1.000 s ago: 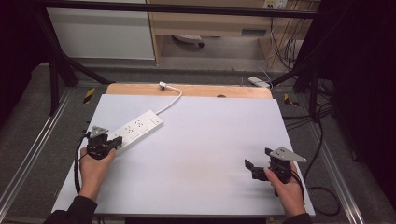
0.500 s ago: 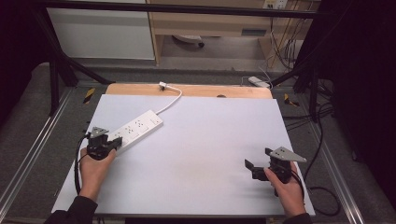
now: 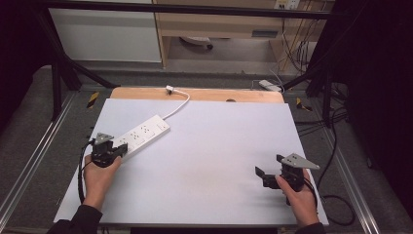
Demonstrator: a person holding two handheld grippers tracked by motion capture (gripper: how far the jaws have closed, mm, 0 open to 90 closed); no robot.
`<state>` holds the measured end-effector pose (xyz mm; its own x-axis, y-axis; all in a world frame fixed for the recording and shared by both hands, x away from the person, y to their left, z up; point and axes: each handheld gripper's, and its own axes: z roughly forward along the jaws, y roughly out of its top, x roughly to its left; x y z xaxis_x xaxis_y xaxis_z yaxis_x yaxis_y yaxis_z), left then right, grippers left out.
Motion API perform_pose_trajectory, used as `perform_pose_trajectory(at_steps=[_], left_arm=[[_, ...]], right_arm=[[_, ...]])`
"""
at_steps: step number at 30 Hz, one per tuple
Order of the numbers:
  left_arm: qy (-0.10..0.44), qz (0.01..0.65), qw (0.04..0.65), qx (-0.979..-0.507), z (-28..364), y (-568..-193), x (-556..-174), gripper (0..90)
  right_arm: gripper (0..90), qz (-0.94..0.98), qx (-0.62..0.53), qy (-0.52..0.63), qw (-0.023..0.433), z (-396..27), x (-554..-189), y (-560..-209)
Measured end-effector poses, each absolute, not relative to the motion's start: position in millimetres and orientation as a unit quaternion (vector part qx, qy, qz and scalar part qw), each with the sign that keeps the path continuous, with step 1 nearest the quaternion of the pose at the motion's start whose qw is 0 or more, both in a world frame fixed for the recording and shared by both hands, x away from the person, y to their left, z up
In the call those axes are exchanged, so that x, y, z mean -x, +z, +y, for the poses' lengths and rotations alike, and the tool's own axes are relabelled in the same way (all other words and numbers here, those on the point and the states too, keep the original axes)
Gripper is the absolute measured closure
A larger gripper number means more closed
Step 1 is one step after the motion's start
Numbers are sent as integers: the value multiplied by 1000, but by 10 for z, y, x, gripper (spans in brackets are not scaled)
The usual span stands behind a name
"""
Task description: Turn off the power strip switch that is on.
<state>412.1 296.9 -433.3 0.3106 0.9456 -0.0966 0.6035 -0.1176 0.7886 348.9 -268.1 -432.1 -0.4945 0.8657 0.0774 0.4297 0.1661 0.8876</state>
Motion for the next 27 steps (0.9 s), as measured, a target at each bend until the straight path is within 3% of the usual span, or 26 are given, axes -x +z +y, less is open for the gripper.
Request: perform_pose_trajectory(at_steps=[27], left_arm=[[214,549,391,-707,3001,-4369,-4111,900]], right_arm=[[31,728,-443,467,235,-2677,-3487,-4322]])
